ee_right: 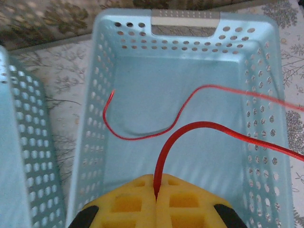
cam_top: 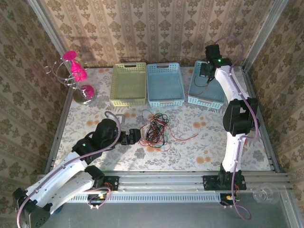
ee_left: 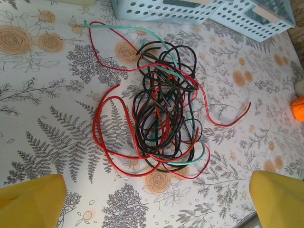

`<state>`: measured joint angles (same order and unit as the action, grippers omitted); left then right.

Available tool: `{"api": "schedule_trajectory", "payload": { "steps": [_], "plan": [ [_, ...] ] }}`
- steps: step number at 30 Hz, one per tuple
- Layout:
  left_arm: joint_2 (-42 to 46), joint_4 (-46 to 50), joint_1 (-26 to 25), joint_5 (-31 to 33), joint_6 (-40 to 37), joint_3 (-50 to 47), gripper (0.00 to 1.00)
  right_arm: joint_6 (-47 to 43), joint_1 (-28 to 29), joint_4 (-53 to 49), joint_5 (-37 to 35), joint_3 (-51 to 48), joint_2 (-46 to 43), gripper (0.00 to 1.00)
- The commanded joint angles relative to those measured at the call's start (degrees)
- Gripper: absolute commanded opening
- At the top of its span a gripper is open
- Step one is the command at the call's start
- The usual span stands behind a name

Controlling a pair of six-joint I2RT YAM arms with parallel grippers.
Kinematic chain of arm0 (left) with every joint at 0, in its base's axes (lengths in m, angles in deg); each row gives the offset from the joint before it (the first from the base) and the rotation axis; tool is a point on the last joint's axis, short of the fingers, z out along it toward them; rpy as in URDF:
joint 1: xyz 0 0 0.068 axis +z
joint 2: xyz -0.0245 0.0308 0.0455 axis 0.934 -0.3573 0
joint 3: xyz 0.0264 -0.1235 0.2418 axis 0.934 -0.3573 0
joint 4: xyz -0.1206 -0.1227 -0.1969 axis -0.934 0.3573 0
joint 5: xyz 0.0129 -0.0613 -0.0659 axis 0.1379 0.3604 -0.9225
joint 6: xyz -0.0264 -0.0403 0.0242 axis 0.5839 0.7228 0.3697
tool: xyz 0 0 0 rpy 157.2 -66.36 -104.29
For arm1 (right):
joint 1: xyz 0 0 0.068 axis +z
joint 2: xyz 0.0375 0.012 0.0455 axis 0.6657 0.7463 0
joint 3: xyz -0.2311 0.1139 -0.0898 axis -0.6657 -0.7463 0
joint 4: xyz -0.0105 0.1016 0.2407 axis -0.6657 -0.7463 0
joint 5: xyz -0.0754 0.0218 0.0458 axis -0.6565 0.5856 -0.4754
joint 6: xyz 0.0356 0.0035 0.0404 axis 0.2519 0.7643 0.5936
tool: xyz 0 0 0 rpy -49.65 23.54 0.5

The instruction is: Untangle the cables

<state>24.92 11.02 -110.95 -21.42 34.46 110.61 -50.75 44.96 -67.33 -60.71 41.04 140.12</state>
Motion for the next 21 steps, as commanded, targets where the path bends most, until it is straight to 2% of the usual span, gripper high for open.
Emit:
{"api": "schedule_trajectory", "payload": {
  "steps": [1,4,5,6,7,9,13,17,21],
  "plan": [
    [-0.72,-2.03,0.44,-1.02,-0.08,-0.49,1.00,-0.49,-0.67,0.02,-3.20,4.71,3.52,0.02],
    [-1.99,-2.51,0.74,-1.20,-0.30,-0.18,1.00,-1.42,-0.84,-4.35,-3.16,11.56,9.47,0.04],
    [-2.47,-2.79,0.89,-1.50,-0.32,0.02,1.00,-1.31,-0.85,-6.53,-2.69,14.05,11.13,0.12],
    [-2.92,-2.97,0.93,-1.60,-0.45,0.05,1.00,-1.26,-0.85,-7.93,-1.66,15.46,12.24,0.26],
    [-3.32,-3.09,1.02,-1.82,-0.39,0.22,1.00,-1.06,-0.85,-8.72,-0.74,16.02,12.40,0.34],
    [-4.21,-3.69,1.23,-2.21,-0.45,0.46,1.00,-0.51,-0.23,-8.64,-0.13,14.28,10.28,0.42],
    [-5.75,-4.46,1.37,-3.02,-0.65,0.88,1.00,1.54,1.69,-2.17,1.52,0.93,-2.18,0.51],
    [-6.43,-5.05,1.38,-4.36,-0.02,1.35,1.00,5.13,3.90,2.67,2.77,-13.13,-16.63,0.52],
    [-5.45,-4.96,1.42,-4.52,0.92,0.66,1.00,5.24,9.26,4.84,1.86,-25.55,-29.60,0.52]
  ]
}}
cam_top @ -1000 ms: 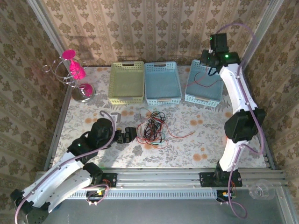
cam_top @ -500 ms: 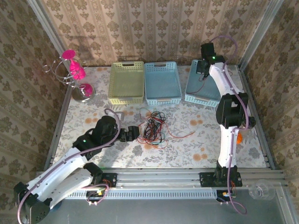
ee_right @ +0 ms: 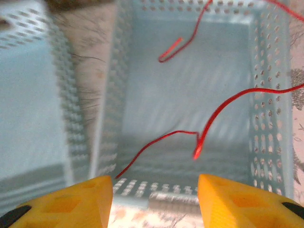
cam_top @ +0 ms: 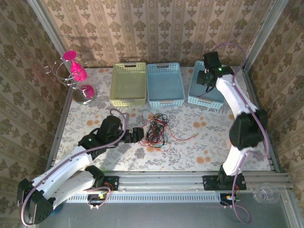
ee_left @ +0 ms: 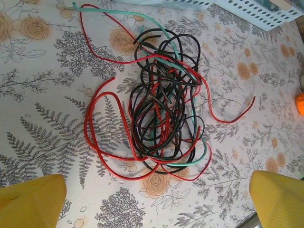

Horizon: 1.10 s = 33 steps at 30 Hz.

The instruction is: Untangle the cables

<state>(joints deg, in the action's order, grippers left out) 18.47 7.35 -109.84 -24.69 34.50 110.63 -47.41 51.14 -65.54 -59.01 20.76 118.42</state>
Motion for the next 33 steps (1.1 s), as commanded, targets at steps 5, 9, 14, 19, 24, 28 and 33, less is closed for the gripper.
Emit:
{"api": "schedule_trajectory", "payload": {
  "steps": [5,9,14,19,24,28,33],
  "plan": [
    [2.47,-1.32,0.26,-1.04,3.81,-1.68,1.00,3.58,13.36,4.17,-0.50,-21.82,-23.35,0.47],
    [3.56,-2.16,0.11,-1.14,6.47,-3.83,0.99,3.04,26.15,7.35,0.57,-34.47,-31.46,0.52],
    [2.96,-7.48,-0.45,-1.41,10.21,-7.94,0.97,-1.94,33.99,11.02,8.20,-40.59,-30.07,0.52],
    [-1.92,-16.25,-1.91,-0.33,13.61,-12.35,0.92,-2.19,34.89,17.27,12.72,-37.16,-16.63,0.34],
    [-12.02,-22.92,-1.98,1.83,12.95,-11.45,0.79,-1.66,34.84,20.57,13.51,-31.62,-3.84,0.42],
    [-21.13,-29.29,-1.51,1.65,12.40,-9.10,0.66,-4.35,34.89,19.96,9.50,-28.91,1.32,0.34],
    [-28.48,-30.72,-0.84,1.80,11.46,-6.81,0.24,-3.61,35.09,20.57,7.27,-31.57,-4.17,0.00]
  ]
}}
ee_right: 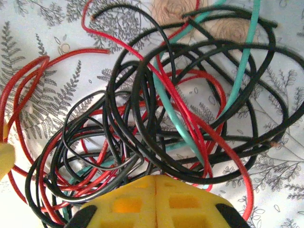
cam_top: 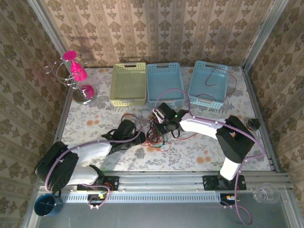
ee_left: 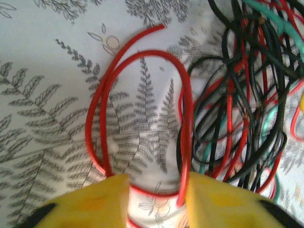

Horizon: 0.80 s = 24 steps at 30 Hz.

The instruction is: Untangle the cables

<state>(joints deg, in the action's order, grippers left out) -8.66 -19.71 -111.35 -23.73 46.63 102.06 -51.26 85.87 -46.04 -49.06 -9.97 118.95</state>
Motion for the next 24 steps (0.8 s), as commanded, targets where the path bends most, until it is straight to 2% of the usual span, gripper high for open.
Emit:
{"api": "schedule_trajectory", "payload": {
  "steps": [1,4,8,9,10,11,15,17,18,19,20,22,23,24],
  "plan": [
    [-1.23,-3.90,0.73,1.24,-0.63,1.38,0.18,0.32,0.42,1.15,-2.79,-1.74,-6.34,0.00],
    [1.53,-4.25,0.76,2.72,-0.31,-0.58,0.00,0.46,0.70,1.32,-3.33,-4.11,-11.38,0.00],
    [7.38,-0.16,0.55,3.01,-0.45,-1.43,0.00,2.08,1.00,1.12,-2.35,-5.10,-14.33,0.00],
    [9.39,0.91,0.44,2.89,-0.34,-1.43,0.00,2.61,1.26,1.23,-1.96,-4.96,-14.05,0.09],
    [11.05,1.79,0.28,2.50,-0.49,-1.31,0.00,3.23,1.40,1.26,-1.40,-4.71,-13.45,0.28],
    [13.29,3.09,0.11,2.06,-0.75,-0.81,0.00,3.71,1.79,1.40,-0.34,-4.18,-12.40,0.42],
    [20.69,11.70,-1.77,2.85,-3.36,4.54,0.00,8.38,3.81,6.78,0.69,-5.60,-7.31,0.63],
    [22.84,14.36,-2.08,2.80,-4.13,6.72,0.00,11.10,3.84,8.18,-0.50,-5.57,-3.54,0.68],
    [23.71,15.12,-2.19,2.38,-4.37,7.44,0.00,11.32,3.76,9.67,-0.35,-5.89,-1.93,0.67],
    [24.17,15.66,-2.15,2.02,-4.49,7.99,0.00,11.61,3.74,11.00,-0.34,-6.21,-0.93,0.63],
    [24.67,16.29,-2.26,1.45,-4.70,8.52,0.00,12.05,3.46,12.08,-0.38,-6.54,-0.21,0.50],
    [25.69,17.96,-2.27,1.07,-5.11,9.41,0.00,13.30,2.48,12.60,-1.44,-7.23,0.06,0.13],
    [26.54,19.59,-2.25,1.55,-5.47,10.06,0.00,14.12,2.06,12.99,-2.66,-8.28,-1.02,0.00],
    [27.78,21.39,-2.27,2.08,-5.84,10.85,0.00,14.37,1.62,13.86,-3.64,-9.75,-2.61,0.00]
  ]
}}
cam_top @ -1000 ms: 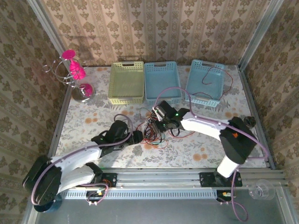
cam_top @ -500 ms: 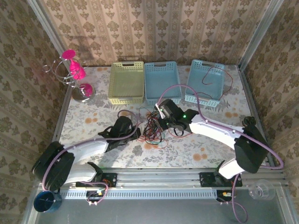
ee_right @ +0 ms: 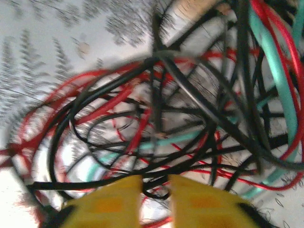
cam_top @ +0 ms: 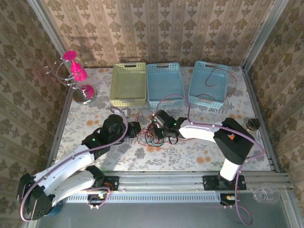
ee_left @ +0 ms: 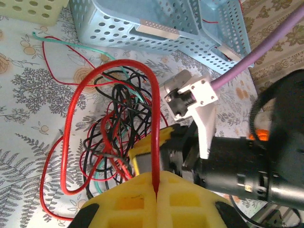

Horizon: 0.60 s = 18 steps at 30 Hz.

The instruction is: Untangle the cables

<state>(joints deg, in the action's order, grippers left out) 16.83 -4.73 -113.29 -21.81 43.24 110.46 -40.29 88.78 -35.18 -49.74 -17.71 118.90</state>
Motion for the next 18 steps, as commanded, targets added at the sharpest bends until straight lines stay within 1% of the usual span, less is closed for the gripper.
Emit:
{"api": "schedule_trajectory", "payload": {
  "steps": [1,3,6,8,12,16,18],
  "plan": [
    [3.44,7.84,-0.33,0.73,-2.89,3.17,0.00,3.62,-1.72,3.35,-3.89,-3.19,-4.22,0.00],
    [6.61,10.67,0.05,1.51,-3.87,4.83,0.00,3.71,-3.30,3.24,-5.43,-5.27,-7.59,0.00],
    [10.04,12.81,1.53,1.00,-5.38,7.92,0.00,3.79,-6.43,3.24,-3.81,-7.80,-9.71,0.00],
    [10.45,15.58,2.59,0.15,-7.15,11.64,0.00,3.65,-7.13,2.93,-3.90,-8.92,-10.28,0.00],
    [9.26,18.20,4.26,-2.68,-9.82,19.36,0.00,4.07,-7.66,3.76,-4.15,-11.03,-9.90,0.00],
    [6.08,14.92,5.27,-8.88,-8.41,25.57,0.00,3.93,-8.11,4.42,-4.77,-12.08,-9.31,0.00],
    [3.50,15.67,5.23,-10.15,-9.25,30.46,0.00,3.78,-8.35,4.62,-4.76,-12.63,-10.42,0.00]
  ]
}}
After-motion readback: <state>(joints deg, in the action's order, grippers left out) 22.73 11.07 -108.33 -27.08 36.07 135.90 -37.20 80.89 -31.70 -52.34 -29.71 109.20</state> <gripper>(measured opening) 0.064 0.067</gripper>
